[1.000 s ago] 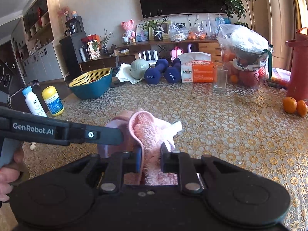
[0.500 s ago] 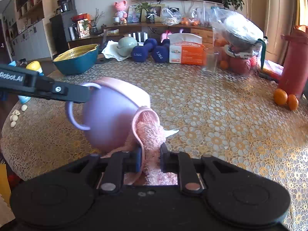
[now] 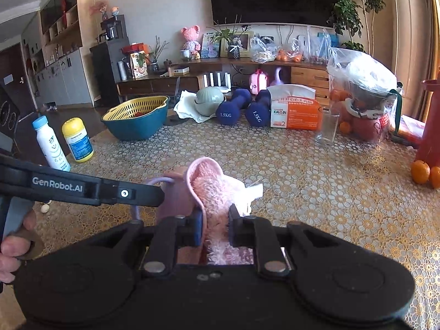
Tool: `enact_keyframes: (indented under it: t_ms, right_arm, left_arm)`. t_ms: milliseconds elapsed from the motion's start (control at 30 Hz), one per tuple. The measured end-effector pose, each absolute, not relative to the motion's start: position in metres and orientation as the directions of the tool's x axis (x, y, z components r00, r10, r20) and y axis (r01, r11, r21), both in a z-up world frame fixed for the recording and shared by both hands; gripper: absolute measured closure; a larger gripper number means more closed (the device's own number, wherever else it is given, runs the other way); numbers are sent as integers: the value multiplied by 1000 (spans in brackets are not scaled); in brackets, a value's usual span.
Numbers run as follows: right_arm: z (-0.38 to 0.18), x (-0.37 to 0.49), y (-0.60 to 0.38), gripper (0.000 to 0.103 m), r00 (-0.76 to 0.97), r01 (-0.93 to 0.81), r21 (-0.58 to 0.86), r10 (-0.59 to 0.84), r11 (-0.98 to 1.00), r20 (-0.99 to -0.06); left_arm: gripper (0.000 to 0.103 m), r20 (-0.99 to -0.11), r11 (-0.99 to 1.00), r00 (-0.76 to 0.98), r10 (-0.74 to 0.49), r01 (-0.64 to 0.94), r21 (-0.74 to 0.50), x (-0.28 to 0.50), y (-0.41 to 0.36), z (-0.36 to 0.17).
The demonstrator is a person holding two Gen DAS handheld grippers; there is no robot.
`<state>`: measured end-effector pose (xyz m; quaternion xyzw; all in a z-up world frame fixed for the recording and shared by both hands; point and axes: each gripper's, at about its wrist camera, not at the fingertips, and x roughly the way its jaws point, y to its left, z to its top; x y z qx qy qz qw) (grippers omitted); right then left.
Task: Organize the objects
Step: 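Rub the mug body against the towel held by the right gripper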
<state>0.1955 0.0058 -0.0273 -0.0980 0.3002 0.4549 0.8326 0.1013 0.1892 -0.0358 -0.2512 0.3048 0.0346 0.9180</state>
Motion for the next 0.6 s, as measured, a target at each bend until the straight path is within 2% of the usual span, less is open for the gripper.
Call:
enact_keyframes:
  t_ms: [433,600]
  right_arm:
    - [-60,218,4,86,444,-753,82,597,653,-668]
    - [-42,218,-13,86,440,-739,157,646,655,-624]
  left_arm:
    - [88,-581,863,811,-70,-242,-443,94,201,-42]
    - [88,-581,863,811,-69,-243,-443,94,203,-43]
